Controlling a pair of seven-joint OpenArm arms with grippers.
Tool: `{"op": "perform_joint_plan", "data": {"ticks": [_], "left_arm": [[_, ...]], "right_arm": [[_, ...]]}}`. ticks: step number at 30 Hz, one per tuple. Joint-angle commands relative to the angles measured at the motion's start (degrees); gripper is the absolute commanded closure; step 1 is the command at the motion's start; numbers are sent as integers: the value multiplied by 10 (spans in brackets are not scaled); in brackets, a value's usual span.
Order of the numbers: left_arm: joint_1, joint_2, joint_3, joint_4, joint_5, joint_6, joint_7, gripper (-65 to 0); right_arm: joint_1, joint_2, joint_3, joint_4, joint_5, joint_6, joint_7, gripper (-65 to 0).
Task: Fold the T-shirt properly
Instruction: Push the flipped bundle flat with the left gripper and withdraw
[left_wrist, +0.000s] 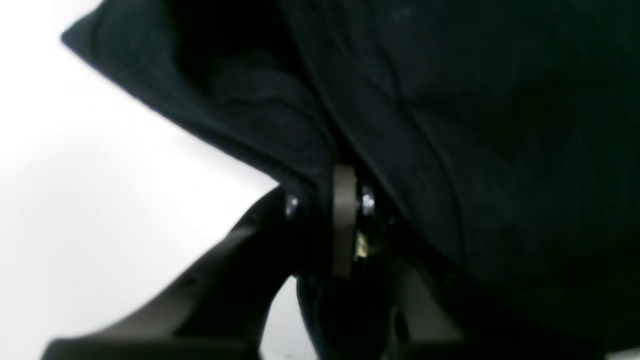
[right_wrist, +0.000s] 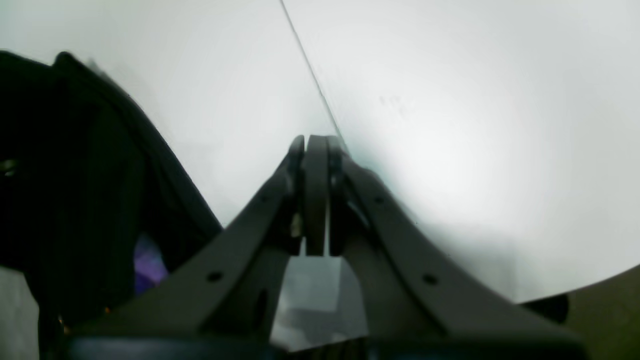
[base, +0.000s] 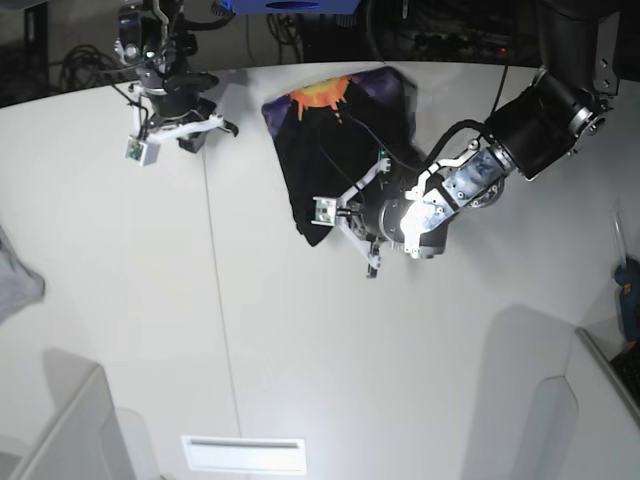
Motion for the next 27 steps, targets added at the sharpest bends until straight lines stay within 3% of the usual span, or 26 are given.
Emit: {"op": "perform_joint_plan", "data": {"ticks": [1, 4, 13, 18, 24, 27], "left_arm": [[8, -9, 12, -17, 70, 9, 44, 0], [8, -1, 14, -22, 94, 9, 8, 0], [7, 10, 14, -22, 100, 9, 0, 0], [3, 17, 15, -22, 102, 9, -59, 0], [-7, 23, 17, -18, 102, 9, -76, 0], [-34, 24, 74, -22, 102, 9, -105, 0]], "right_arm": [[0, -1, 3, 3, -4, -1, 12, 0], [1, -12, 3, -6, -4, -1, 12, 0], [4, -17, 1, -10, -5, -1, 12, 0], [6, -17, 0, -10, -5, -1, 12, 0], [5, -17, 1, -11, -5, -1, 12, 0], [5, -17, 1, -19, -5, -1, 12, 0]]}}
